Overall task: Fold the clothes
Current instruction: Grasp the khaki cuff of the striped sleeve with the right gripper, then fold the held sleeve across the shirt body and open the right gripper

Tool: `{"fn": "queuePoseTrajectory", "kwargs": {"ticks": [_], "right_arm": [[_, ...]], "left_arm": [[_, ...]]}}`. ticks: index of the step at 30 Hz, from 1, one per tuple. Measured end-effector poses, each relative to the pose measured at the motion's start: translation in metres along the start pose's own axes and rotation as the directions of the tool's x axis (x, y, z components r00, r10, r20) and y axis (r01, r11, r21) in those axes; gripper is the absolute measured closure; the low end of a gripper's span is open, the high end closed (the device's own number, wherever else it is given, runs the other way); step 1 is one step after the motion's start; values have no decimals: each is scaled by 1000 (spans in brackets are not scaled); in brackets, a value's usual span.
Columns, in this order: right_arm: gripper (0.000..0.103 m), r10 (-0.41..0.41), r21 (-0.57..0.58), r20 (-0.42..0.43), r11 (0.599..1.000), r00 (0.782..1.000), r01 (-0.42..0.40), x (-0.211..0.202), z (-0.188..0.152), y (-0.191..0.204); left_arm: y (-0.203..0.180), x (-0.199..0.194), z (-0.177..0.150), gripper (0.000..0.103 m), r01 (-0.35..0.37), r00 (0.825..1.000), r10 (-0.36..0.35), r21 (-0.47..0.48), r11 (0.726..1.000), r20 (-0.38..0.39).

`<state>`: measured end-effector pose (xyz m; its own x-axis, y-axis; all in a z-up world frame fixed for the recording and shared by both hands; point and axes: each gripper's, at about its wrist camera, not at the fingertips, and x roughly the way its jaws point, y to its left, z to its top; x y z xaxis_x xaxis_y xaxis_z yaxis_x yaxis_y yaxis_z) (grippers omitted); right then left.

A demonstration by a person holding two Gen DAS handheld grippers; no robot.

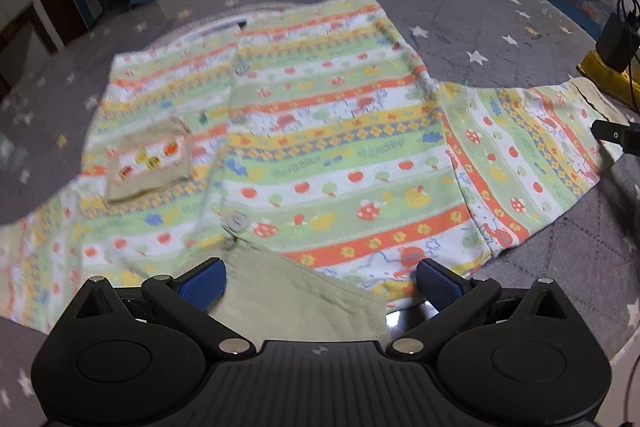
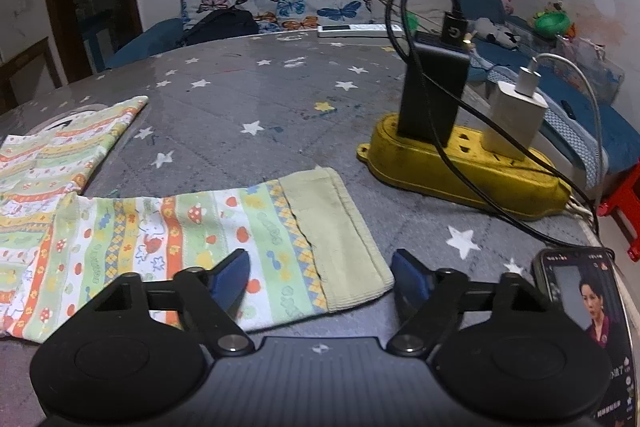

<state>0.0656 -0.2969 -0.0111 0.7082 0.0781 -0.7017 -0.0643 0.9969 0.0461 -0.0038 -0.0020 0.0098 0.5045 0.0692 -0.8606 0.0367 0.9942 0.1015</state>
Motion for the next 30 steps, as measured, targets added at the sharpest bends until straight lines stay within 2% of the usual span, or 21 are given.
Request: {"fn": "queuePoseTrajectory", "kwargs": {"ticks": [1,3,4,6,7,13,17,20,25,30], "right_arm": [[35,7,-3,1,1000,1000,-7,0,0,1],[54,23,-6,3,1000,1000,-23,-2,1,2],[59,30,-5,3,1000,1000,-30,-3,1,2],[88,51,15,2,999,999,-51,-5,3,0],[91,61,30,3,998,998,-61,-7,4,-2],[95,117,85,62,989,991,-122,-28,10,0],[95,192,75,112,977,975,-201,-51,21,16],[95,274,67,148,956,950,-286,-69,36,35],[95,419,37,168,902,892,-431,-89,60,78],[95,508,-14,155,859,847,-512,-95,74,127]], "left_arm": [[0,-4,0,0,-10,1000,10,5,1000,14],[3,-10,-1,0,-12,999,12,0,1000,34],[6,-13,-1,0,-10,999,10,-6,1000,42],[12,-18,-3,0,-9,999,10,-20,1000,51],[14,-20,-5,0,-14,998,15,-26,1000,54],[36,-22,-11,0,-16,999,19,-55,998,51],[50,-19,-15,0,0,999,4,-69,998,52],[60,-20,-19,0,16,998,-12,-78,997,62],[73,-21,-26,0,42,997,-36,-89,995,72],[84,-23,-33,0,67,994,-58,-98,993,89]]}}
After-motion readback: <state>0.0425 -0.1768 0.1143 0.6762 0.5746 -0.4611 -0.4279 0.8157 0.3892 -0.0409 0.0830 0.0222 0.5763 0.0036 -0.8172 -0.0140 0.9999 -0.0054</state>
